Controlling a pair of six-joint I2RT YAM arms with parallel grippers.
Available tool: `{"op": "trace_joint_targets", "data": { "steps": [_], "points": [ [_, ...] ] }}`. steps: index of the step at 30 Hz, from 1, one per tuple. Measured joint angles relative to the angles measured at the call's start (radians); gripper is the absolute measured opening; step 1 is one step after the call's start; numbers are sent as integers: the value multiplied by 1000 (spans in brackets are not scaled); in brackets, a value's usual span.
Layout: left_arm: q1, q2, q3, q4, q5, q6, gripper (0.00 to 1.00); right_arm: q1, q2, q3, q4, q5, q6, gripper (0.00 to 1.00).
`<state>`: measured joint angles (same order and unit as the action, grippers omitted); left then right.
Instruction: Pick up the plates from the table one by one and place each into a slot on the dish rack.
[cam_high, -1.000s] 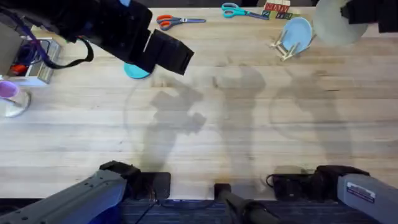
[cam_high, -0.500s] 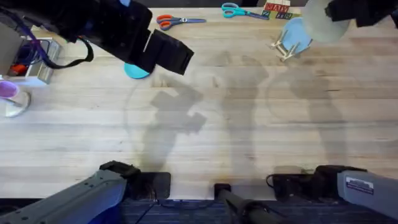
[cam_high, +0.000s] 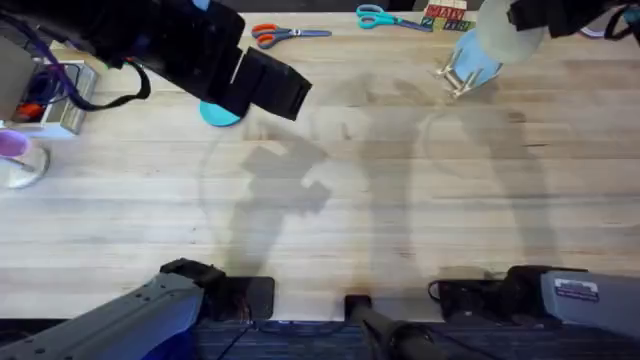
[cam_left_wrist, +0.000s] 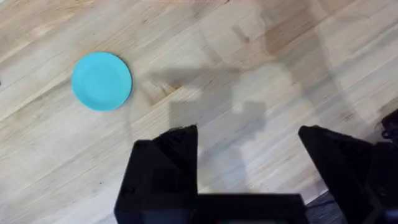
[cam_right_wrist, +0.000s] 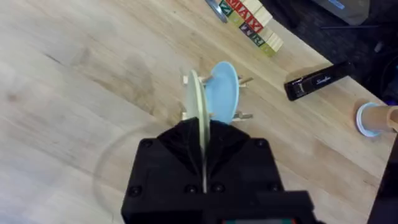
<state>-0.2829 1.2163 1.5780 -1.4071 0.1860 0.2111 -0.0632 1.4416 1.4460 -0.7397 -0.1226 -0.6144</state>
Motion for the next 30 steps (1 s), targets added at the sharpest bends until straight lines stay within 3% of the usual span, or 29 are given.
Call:
{"op": "trace_joint_targets", "data": {
  "steps": [30],
  "points": [
    [0,0,0,0,0,0,993,-16,111,0,135,3,1,31]
  ]
}}
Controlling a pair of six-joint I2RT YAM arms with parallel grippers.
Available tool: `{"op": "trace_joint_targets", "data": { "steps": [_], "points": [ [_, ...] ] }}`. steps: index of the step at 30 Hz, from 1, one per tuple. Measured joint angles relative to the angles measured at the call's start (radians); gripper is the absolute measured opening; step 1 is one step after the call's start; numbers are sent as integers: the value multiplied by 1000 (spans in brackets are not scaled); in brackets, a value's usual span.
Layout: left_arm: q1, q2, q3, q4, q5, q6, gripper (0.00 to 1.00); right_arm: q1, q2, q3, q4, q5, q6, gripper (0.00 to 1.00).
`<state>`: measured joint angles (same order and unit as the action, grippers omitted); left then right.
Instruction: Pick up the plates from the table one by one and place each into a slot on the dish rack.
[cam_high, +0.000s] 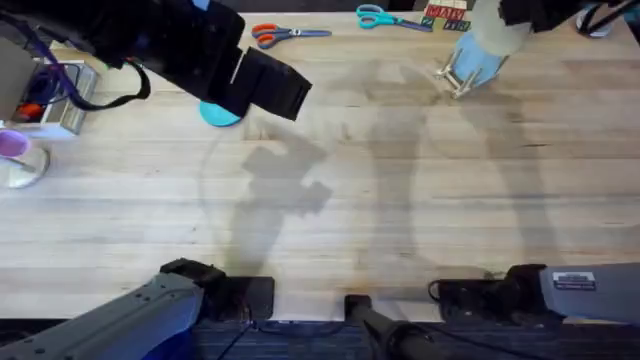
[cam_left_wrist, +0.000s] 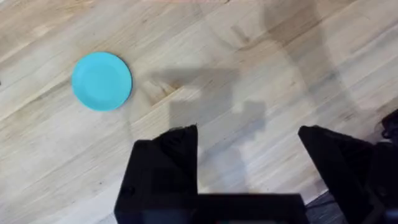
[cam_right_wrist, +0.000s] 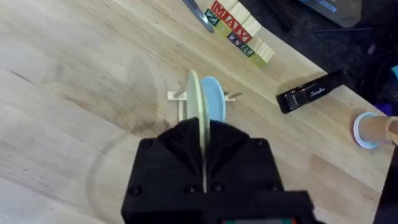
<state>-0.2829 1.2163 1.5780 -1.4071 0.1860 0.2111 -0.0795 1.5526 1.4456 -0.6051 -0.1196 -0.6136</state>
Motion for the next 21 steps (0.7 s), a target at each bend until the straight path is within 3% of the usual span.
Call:
{"op": "trace_joint_targets", "data": {
  "steps": [21],
  "points": [
    [0,0,0,0,0,0,993,-4,53,0,6,0,0,31]
  ]
}}
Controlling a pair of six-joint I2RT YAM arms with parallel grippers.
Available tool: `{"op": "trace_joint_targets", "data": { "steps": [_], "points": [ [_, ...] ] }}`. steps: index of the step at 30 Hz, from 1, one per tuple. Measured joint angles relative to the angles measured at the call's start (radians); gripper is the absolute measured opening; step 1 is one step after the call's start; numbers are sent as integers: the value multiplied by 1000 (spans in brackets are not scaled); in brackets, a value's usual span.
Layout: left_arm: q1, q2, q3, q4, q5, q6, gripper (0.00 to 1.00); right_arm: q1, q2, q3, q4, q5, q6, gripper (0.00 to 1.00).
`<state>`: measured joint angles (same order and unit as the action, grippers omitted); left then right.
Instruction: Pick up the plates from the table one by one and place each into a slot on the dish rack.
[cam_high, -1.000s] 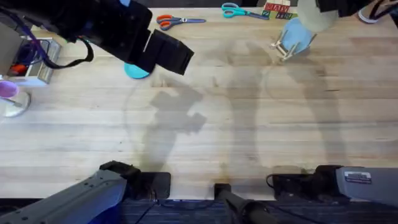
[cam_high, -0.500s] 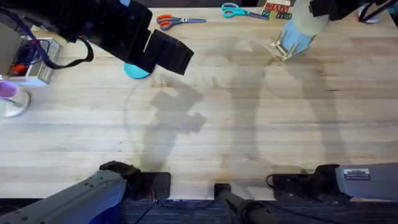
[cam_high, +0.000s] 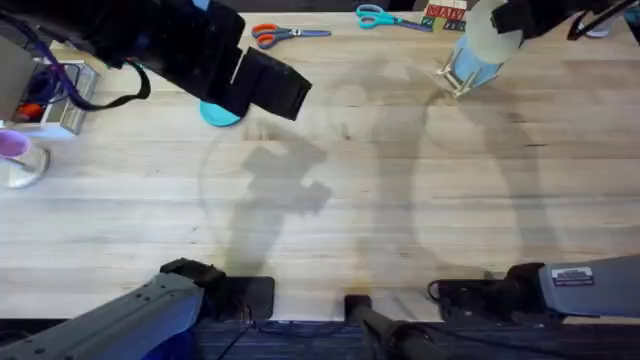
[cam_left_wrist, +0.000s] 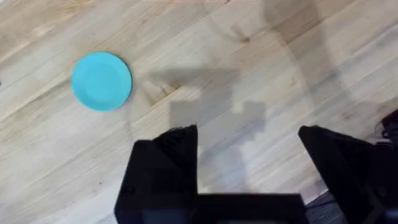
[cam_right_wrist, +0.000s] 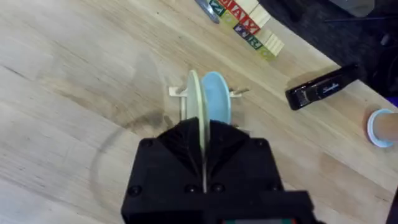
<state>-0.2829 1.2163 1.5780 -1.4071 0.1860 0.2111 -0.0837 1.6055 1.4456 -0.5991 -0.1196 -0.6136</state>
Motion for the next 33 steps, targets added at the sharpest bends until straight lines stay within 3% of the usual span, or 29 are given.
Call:
{"op": "trace_joint_targets", "data": {
  "steps": [33],
  "points": [
    [0,0,0,0,0,0,993,0,73,0,49,20,15,31]
  ]
}}
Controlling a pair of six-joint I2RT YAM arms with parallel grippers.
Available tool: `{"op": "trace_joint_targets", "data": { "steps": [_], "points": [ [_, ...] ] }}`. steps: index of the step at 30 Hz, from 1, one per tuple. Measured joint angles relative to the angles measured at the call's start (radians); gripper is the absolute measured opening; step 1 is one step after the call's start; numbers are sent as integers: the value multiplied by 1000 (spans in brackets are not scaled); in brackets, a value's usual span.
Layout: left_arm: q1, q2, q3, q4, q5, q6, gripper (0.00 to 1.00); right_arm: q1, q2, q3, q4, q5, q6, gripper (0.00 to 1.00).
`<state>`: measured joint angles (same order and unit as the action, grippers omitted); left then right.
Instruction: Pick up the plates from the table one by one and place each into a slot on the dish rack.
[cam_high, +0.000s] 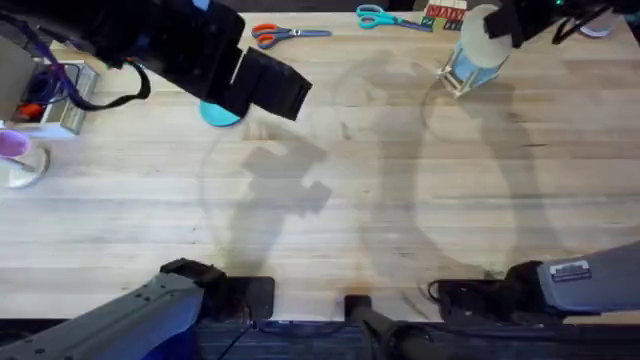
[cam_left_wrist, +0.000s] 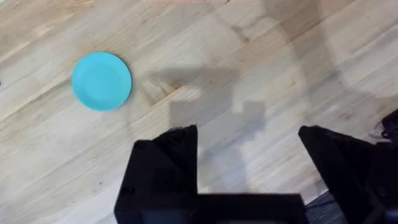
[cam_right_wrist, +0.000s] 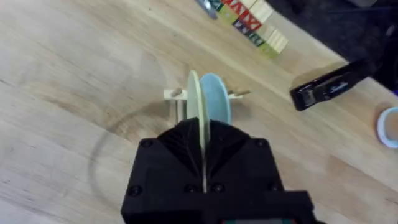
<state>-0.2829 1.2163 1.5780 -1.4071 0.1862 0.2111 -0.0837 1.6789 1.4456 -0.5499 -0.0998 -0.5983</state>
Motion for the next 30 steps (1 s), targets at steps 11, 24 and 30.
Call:
{"op": "trace_joint_targets", "data": {
  "steps": [11,24,30],
  "points": [
    [0,0,0,0,0,0,993,0,51,0,-4,3,0,31],
    [0,0,0,0,0,0,993,0,89,0,-4,3,0,30],
    [0,0,0,0,0,0,993,0,89,0,-3,3,3,105]
  ]
}}
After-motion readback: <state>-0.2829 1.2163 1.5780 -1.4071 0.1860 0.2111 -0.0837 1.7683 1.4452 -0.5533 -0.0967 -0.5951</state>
